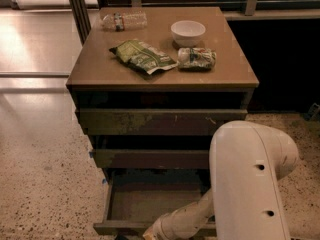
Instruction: Close bottom drawer
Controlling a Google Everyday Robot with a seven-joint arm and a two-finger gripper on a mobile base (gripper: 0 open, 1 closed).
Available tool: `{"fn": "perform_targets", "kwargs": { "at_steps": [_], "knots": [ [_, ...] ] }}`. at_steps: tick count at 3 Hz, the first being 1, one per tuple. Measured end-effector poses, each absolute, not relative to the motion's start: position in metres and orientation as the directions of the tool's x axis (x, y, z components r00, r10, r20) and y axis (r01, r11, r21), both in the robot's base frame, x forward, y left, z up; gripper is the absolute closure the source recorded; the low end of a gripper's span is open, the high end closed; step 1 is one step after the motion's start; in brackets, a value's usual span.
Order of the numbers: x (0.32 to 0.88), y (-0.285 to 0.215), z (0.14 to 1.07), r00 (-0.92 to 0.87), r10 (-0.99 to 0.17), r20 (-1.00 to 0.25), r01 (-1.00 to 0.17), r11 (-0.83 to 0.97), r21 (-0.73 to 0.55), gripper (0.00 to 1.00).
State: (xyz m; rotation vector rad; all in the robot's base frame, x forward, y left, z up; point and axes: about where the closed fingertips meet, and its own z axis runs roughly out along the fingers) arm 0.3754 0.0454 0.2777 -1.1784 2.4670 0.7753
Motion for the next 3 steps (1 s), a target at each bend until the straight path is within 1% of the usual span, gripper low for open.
{"fn": "perform_targets", "kwargs": {
  "at_steps": [2, 3],
  "knots": [
    [0.375, 0.041, 0.261, -0.643, -0.616, -0.455, -0.765, 0.536, 0.357, 1.00],
    [0.375, 0.041, 0.236, -0.643, -0.645, -0.412, -0.766, 0.532, 0.361, 1.00]
  ]
}}
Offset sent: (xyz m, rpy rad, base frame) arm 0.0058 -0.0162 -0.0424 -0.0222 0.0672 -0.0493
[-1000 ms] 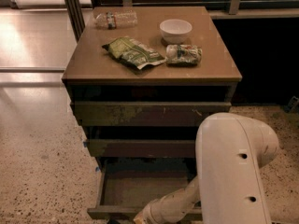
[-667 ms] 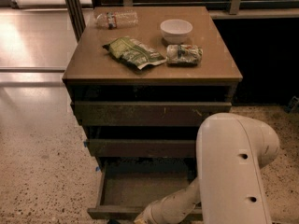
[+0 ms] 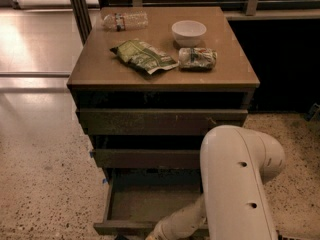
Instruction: Close bottom drawer
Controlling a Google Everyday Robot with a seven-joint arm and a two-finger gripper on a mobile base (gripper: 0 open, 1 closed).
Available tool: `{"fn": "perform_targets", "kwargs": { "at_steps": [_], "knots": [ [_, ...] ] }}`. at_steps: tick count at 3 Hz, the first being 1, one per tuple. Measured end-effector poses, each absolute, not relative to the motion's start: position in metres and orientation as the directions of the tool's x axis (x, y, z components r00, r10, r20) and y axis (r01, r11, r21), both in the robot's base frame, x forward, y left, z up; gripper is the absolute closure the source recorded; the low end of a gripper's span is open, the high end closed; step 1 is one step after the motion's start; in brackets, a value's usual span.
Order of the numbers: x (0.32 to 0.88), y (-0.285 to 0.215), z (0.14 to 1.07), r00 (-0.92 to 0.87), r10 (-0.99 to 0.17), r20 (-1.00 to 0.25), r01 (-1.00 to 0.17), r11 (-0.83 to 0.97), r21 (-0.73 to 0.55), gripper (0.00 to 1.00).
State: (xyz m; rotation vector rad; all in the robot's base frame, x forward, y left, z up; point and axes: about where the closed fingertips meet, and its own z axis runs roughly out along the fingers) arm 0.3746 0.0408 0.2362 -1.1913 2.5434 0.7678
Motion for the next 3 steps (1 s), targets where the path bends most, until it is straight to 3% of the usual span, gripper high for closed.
{"fn": "perform_targets", "kwargs": {
  "at_steps": [2, 3],
  "knots": [
    [0.381, 0.048, 0.197, -0.648, -0.662, -0.377, -0.761, 0.540, 0.360, 1.00],
    [0.411, 0.049, 0.178, -0.642, -0.664, -0.383, -0.766, 0.566, 0.304, 1.00]
  ]
}}
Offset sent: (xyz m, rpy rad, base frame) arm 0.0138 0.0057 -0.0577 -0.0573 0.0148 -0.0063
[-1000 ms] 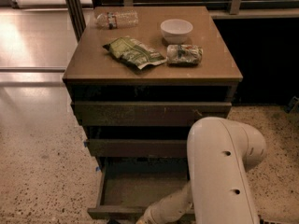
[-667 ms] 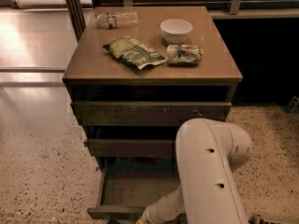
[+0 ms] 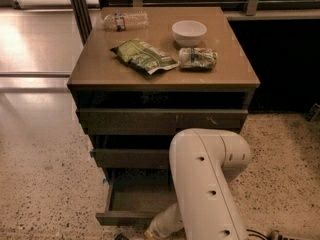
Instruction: Close bottom drawer
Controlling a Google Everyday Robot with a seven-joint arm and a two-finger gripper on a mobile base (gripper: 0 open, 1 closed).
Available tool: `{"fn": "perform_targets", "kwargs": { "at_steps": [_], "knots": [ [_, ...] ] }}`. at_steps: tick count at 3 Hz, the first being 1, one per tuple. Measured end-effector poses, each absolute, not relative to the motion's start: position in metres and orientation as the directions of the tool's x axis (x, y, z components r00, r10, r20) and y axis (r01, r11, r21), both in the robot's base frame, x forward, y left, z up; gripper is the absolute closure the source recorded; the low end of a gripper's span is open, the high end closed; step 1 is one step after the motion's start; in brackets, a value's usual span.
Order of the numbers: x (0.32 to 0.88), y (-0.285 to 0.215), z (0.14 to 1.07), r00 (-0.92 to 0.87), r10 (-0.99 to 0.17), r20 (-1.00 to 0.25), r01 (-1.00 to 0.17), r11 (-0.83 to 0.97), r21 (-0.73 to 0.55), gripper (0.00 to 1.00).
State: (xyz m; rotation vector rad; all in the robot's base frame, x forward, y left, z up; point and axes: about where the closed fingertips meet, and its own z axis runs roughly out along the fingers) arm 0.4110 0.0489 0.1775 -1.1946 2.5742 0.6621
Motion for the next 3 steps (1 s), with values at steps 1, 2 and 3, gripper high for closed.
{"fn": "perform_targets", "kwargs": {
  "at_steps": [1, 2, 3],
  "knots": [
    [0.411, 0.049, 0.178, -0.643, -0.662, -0.385, -0.766, 0.567, 0.304, 1.00],
    [0.415, 0.049, 0.180, -0.652, -0.632, -0.418, -0.757, 0.572, 0.316, 1.00],
    [0.431, 0.042, 0.185, -0.667, -0.568, -0.482, -0.737, 0.598, 0.315, 1.00]
  ]
}}
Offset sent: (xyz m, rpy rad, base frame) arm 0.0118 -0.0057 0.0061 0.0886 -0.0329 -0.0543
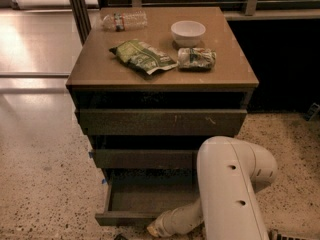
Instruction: Close bottom drawer
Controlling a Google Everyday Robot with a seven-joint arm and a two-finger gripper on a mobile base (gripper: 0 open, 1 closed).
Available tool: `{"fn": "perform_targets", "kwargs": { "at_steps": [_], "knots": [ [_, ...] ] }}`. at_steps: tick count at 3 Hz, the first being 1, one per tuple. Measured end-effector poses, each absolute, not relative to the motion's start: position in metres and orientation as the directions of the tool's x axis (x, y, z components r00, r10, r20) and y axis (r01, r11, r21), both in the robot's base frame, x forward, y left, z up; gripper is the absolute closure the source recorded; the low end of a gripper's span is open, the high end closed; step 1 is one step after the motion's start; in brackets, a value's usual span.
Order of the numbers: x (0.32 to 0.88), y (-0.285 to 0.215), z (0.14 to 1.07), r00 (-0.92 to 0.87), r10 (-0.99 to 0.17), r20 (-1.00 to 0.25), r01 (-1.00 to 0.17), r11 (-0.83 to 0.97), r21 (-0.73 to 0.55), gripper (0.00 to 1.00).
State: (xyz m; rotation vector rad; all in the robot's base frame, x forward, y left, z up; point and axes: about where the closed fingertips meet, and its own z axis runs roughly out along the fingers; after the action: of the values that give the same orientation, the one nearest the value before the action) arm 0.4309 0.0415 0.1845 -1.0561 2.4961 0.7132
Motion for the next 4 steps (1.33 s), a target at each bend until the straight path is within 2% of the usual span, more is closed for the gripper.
{"fn": "perform_targets", "kwargs": {
  "at_steps": [1, 2, 4],
  "knots": [
    [0.446, 0.029, 0.183, -0.685, -0.514, -0.517, -0.709, 0.632, 0.311, 1.00],
    [0.446, 0.029, 0.183, -0.685, -0.514, -0.517, -0.709, 0.632, 0.311, 1.00],
    [0.504, 0.016, 0.182, -0.665, -0.468, -0.582, -0.683, 0.696, 0.222, 1.00]
  ]
}}
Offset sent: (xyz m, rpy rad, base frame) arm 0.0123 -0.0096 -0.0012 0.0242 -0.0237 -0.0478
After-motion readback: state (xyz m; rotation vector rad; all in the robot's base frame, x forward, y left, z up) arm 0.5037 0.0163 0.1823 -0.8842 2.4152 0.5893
